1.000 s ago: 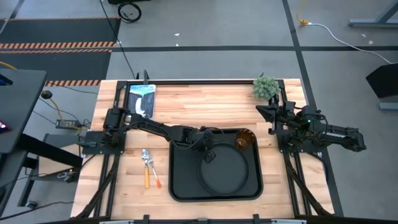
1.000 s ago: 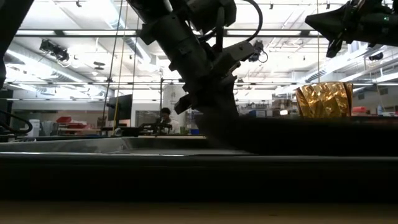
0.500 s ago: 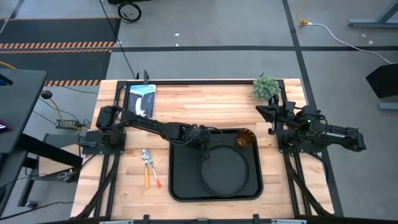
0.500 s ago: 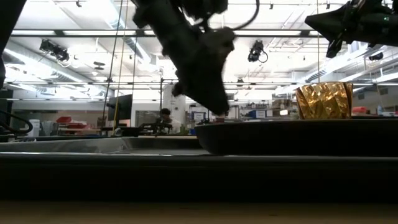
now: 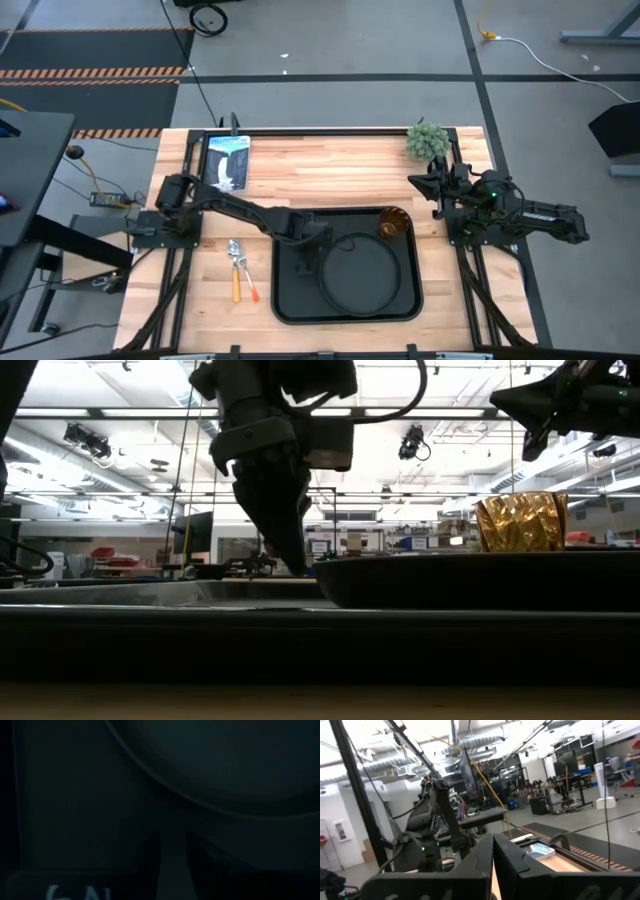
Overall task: Pick and place plate/cup/fork/spoon on tray
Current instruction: Put the plate on the serving tray, then put the fork on the serving tray
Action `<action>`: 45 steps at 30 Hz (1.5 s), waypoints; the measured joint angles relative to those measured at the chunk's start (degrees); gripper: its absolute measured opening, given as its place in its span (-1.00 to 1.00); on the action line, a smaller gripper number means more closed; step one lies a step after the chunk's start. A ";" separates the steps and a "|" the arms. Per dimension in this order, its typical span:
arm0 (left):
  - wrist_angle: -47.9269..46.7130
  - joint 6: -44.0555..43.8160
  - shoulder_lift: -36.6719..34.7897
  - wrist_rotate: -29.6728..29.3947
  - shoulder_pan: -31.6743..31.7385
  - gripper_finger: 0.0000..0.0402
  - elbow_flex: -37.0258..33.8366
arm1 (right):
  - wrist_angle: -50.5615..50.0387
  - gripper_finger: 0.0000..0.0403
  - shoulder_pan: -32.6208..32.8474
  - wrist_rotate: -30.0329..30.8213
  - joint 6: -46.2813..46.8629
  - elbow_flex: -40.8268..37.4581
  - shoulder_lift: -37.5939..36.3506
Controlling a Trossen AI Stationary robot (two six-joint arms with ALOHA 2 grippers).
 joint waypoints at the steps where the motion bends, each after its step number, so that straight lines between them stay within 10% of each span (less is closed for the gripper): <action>1: 0.83 -0.03 0.23 -0.05 -0.06 -0.52 0.00 | -0.03 -0.91 0.01 -0.14 -0.19 0.00 0.06; 32: 5.61 -5.49 3.77 -0.65 -5.60 -0.52 0.02 | 2.39 -0.91 0.01 0.96 4.79 0.00 0.16; 45: -8.63 -27.51 -4.56 -9.13 -11.02 -0.52 0.00 | 3.28 -0.91 0.07 0.89 5.47 -0.02 1.53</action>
